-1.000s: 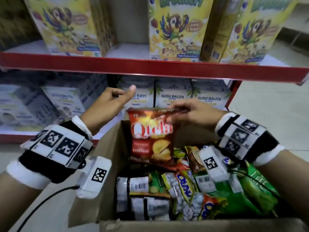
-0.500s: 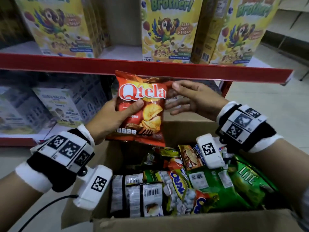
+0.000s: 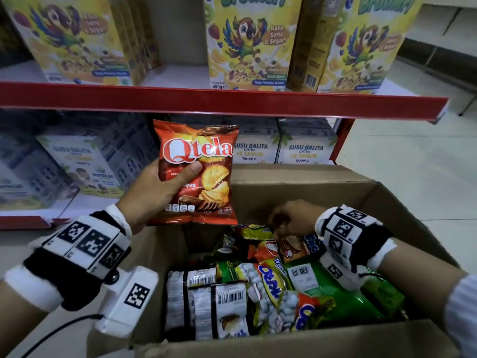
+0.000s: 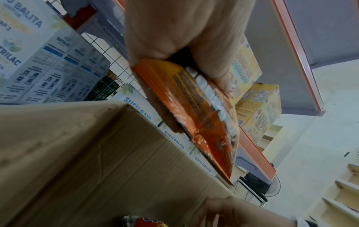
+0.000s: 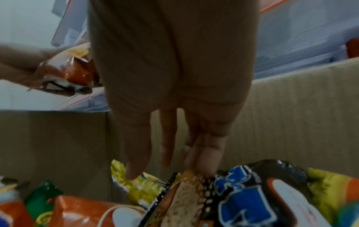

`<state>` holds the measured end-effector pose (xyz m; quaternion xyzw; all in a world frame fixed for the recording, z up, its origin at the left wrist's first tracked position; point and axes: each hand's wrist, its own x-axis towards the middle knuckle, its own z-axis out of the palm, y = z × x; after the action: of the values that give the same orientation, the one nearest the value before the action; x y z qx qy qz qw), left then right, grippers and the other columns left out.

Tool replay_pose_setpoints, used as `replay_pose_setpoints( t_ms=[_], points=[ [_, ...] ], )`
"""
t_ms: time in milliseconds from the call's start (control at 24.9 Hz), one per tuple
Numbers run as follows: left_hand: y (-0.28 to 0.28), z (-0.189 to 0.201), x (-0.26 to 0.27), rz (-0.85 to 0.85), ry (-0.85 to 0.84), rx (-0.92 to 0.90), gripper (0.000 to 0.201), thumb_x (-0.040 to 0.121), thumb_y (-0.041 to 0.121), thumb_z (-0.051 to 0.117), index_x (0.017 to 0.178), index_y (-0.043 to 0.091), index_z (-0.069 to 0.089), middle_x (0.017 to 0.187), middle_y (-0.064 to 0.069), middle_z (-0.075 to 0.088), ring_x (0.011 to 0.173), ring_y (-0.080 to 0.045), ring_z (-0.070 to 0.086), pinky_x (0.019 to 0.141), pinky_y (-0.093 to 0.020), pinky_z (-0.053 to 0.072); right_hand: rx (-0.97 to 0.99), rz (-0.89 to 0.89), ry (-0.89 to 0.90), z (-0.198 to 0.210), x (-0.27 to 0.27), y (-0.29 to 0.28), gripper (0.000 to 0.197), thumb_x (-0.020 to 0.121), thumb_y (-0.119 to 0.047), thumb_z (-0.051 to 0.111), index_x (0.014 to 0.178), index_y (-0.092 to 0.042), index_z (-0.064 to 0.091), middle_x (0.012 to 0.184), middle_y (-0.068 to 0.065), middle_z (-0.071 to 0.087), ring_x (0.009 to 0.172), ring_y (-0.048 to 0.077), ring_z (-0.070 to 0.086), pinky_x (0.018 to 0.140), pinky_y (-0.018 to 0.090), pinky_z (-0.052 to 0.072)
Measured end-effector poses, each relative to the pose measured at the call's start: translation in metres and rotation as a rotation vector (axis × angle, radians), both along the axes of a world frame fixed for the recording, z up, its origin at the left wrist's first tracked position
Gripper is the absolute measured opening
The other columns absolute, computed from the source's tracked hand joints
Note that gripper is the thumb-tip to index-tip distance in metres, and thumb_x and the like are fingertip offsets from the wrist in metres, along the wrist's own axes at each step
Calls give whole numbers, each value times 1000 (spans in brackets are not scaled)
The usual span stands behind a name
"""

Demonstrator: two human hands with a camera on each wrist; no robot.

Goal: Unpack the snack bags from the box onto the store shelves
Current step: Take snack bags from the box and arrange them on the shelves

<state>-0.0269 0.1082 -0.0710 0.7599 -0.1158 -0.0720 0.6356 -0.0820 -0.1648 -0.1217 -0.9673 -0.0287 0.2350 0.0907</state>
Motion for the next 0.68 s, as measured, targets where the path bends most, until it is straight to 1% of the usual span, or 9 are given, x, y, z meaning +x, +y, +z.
replay_pose_setpoints(
  t_ms=[80,201,322,362,442,523,563,603,684],
  points=[
    [-1,-1,1,-4,6,-8,42,65,52,69,100,30,63,86,18,74,76,-4,72,56,-12,53,-180,51,6,-4,2,1,62,81,-43,69,135,-24,48,132,7,49,124,25,44,97,28,38],
    [-1,-1,0,-8,-4,-5,46,62,55,69,101,31,62,87,18,74,76,-5,72,57,-14,54,-234,5,166,-8,2,-2,67,85,-41,66,142,-17,40,141,7,47,129,26,44,104,33,39],
    [1,0,-1,3,-8,-9,49,60,58,68,102,32,62,88,17,74,78,-6,72,62,-19,55,-126,-48,70,9,0,-11,45,84,-36,68,119,-9,61,113,7,63,107,24,58,86,27,45],
    [1,0,-2,11,-11,-19,49,61,58,68,103,33,61,88,17,74,78,-6,72,62,-20,55,-45,-71,23,20,-1,-14,37,84,-37,68,110,-10,64,100,4,63,95,21,59,77,23,42],
    [1,1,-2,18,-21,-48,47,66,56,66,106,33,60,88,17,74,79,-5,72,60,-17,55,228,-134,-105,49,-2,-19,28,86,-39,65,105,-18,64,92,-3,64,84,16,61,70,18,43],
    [-2,1,-4,13,-9,-70,45,72,53,65,112,33,58,93,15,74,83,-6,72,64,-18,57,659,-234,-242,82,-5,-16,28,86,-41,61,108,-25,63,99,-6,71,91,16,67,76,17,50],
    [-4,2,-4,2,5,-77,45,76,50,64,116,32,57,98,12,74,87,-8,72,70,-22,58,854,-276,-283,97,-7,-12,31,83,-43,60,110,-28,62,101,-4,73,94,19,69,78,24,54],
    [-7,3,-6,-10,22,-92,46,79,48,62,121,30,56,104,8,73,91,-10,71,76,-26,58,994,-306,-291,108,-9,-6,35,80,-46,60,111,-31,61,100,-3,74,91,21,71,73,32,57],
    [-13,7,-10,-32,60,-151,48,82,44,61,126,24,55,111,2,71,96,-14,71,83,-31,57,1086,-289,-292,117,-14,12,41,75,-50,61,113,-33,59,97,-1,74,85,28,71,56,39,58]
  ],
)
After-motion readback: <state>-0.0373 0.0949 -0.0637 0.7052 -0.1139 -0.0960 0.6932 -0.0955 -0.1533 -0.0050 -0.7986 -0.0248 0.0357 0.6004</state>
